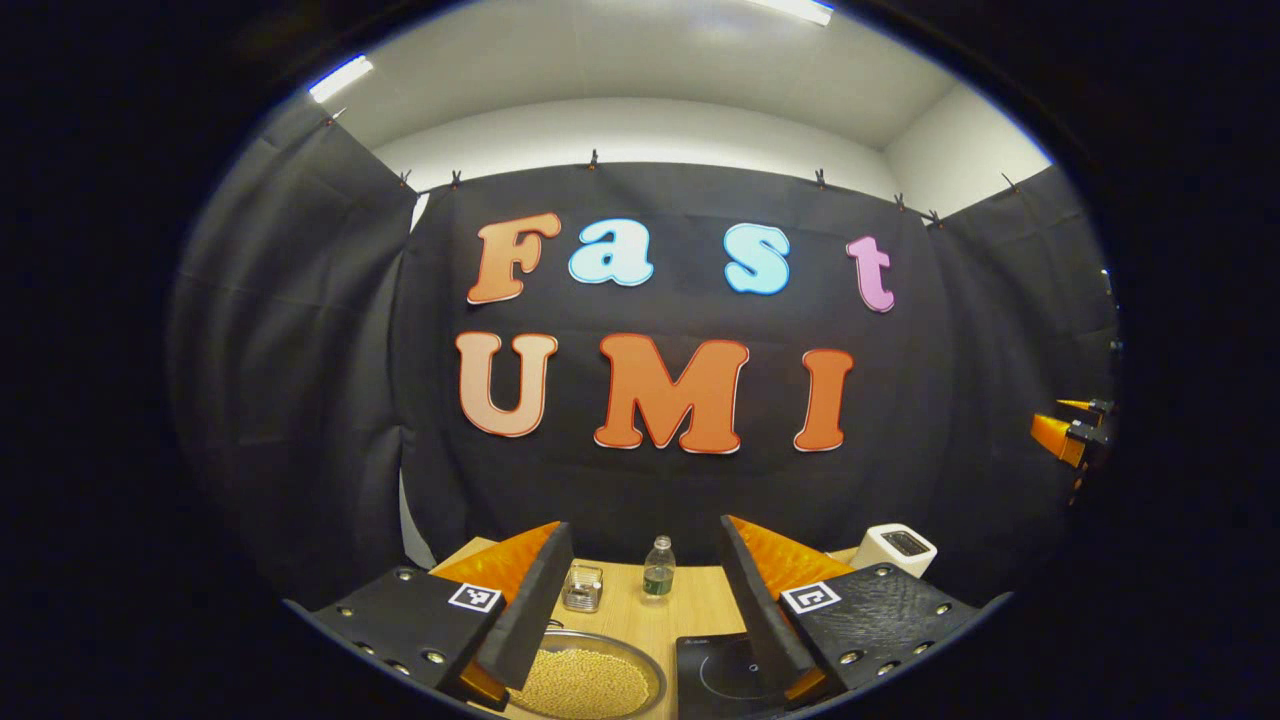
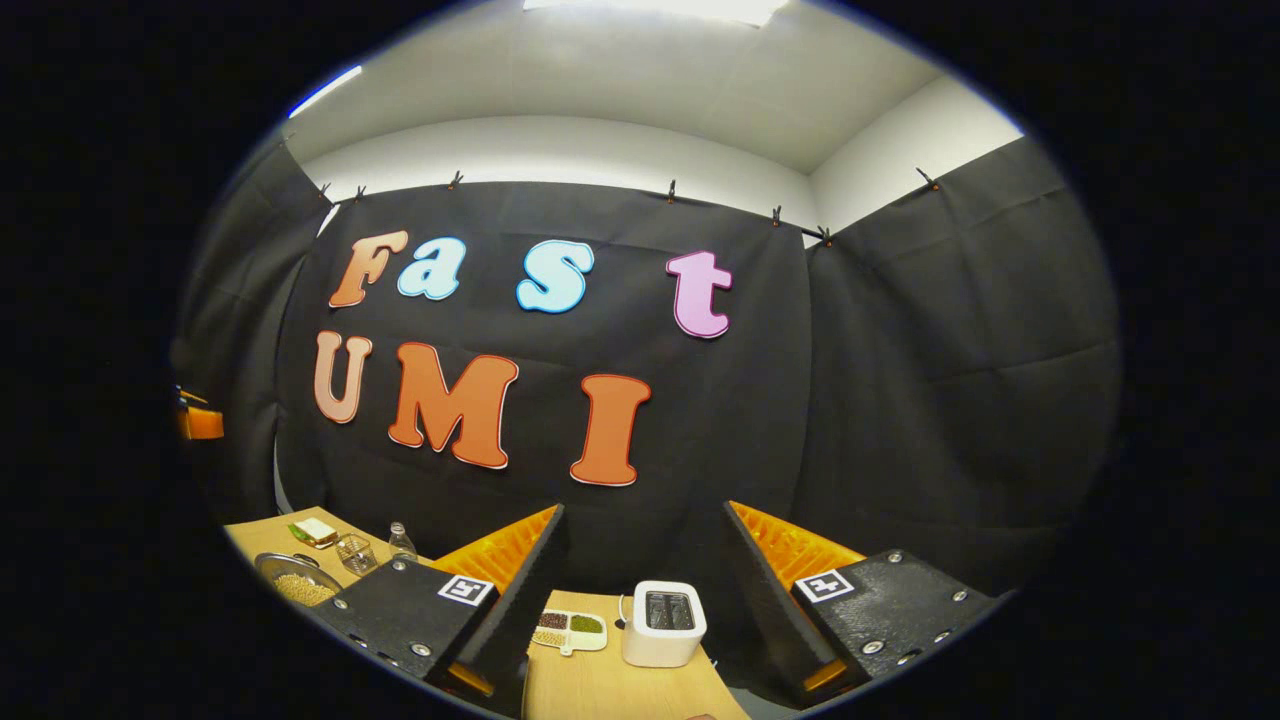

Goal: First push the handle of the pot to place it horizontally, then grasp the pot with both hands and set it on the induction cooktop.

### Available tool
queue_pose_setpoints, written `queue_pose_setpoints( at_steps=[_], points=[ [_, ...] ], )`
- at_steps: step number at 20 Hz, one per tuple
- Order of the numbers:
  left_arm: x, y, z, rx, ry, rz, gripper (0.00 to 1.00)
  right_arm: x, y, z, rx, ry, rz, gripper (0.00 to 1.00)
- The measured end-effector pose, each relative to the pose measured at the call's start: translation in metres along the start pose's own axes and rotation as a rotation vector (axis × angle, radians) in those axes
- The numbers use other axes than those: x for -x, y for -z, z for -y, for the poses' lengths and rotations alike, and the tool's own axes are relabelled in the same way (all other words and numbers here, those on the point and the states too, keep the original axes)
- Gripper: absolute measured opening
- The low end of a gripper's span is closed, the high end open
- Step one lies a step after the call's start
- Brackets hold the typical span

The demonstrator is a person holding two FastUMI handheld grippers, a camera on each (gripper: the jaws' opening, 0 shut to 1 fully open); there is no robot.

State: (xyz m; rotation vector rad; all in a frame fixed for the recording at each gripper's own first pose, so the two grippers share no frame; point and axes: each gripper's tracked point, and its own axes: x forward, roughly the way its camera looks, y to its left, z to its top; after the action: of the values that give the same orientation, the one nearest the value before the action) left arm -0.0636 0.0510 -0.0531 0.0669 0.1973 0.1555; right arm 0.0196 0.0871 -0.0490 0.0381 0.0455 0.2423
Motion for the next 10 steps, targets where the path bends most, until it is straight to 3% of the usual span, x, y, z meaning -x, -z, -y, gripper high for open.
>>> queue_pose_setpoints(
  at_steps=[1, 2, 3, 5, 8, 9, 10],
  points=[
    [-0.007, 0.011, -0.006, -0.016, 0.021, -0.035, 0.86, 0.001, 0.003, -0.007, 0.0, 0.006, -0.006, 0.94],
    [-0.013, 0.026, -0.012, -0.031, 0.042, -0.074, 0.75, 0.004, 0.006, -0.015, 0.003, 0.012, -0.014, 0.97],
    [-0.018, 0.042, -0.017, -0.048, 0.058, -0.117, 0.73, 0.006, 0.012, -0.022, 0.014, 0.021, -0.028, 0.94],
    [-0.026, 0.086, -0.031, -0.091, 0.079, -0.229, 0.52, 0.009, 0.023, -0.025, 0.032, 0.052, -0.061, 0.94],
    [-0.025, 0.155, -0.032, -0.133, 0.168, -0.409, 0.37, 0.018, 0.037, -0.03, 0.022, 0.086, -0.119, 0.93],
    [-0.021, 0.175, -0.035, -0.151, 0.187, -0.464, 0.36, 0.019, 0.04, -0.029, 0.023, 0.1, -0.132, 0.96],
    [-0.021, 0.202, -0.041, -0.173, 0.202, -0.535, 0.19, 0.02, 0.041, -0.028, 0.027, 0.116, -0.14, 0.93]
  ],
)
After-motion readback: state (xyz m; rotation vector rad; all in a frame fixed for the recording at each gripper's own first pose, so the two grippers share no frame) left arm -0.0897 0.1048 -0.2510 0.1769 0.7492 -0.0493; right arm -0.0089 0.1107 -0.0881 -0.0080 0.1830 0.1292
